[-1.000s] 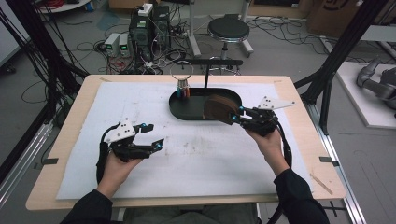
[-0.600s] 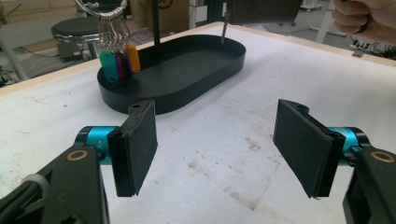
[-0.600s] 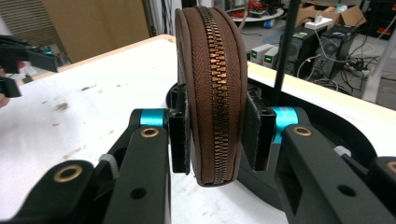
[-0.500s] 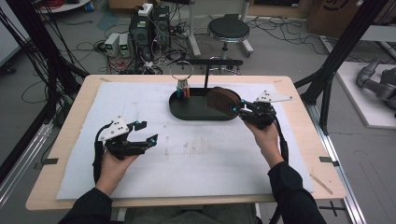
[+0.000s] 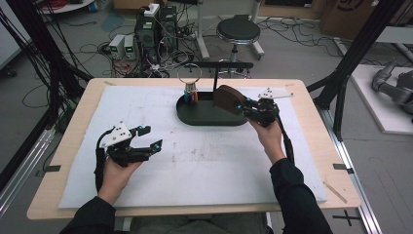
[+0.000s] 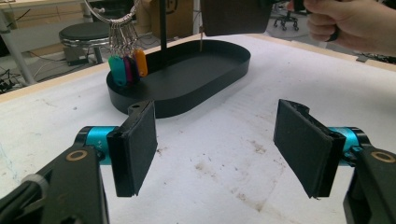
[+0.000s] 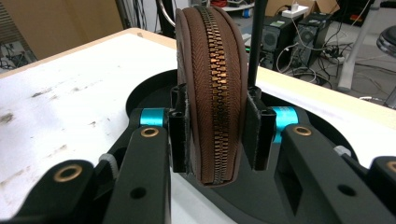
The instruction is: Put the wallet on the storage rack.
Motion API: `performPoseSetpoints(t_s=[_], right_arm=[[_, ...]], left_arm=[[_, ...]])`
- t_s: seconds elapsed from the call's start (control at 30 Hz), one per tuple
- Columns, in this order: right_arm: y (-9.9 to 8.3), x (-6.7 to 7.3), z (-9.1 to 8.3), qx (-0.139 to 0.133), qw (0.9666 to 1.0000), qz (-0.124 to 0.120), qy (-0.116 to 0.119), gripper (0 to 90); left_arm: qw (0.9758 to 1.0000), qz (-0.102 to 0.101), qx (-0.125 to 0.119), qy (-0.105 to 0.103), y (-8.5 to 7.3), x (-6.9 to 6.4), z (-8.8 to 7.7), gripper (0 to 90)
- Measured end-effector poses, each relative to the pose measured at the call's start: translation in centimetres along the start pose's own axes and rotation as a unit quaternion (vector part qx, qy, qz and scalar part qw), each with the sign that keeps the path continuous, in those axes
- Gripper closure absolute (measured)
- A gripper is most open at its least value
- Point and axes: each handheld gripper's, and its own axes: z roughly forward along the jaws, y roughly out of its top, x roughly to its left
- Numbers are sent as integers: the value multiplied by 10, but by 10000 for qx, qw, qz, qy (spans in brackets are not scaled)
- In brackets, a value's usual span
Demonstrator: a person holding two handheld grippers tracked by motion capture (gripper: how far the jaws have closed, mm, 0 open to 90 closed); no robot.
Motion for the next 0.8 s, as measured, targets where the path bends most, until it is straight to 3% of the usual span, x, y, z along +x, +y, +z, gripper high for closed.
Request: performPoseSetpoints(t_s=[0.3, 0.8], right_arm=[[-5, -5, 21, -2, 9997, 161, -162, 683], [-15, -3, 59, 33, 9996, 147, -227, 683]], left_arm=[[10000, 18, 7, -4, 0, -1, 0, 301], [10000, 19, -4, -2, -2, -1, -4, 301]])
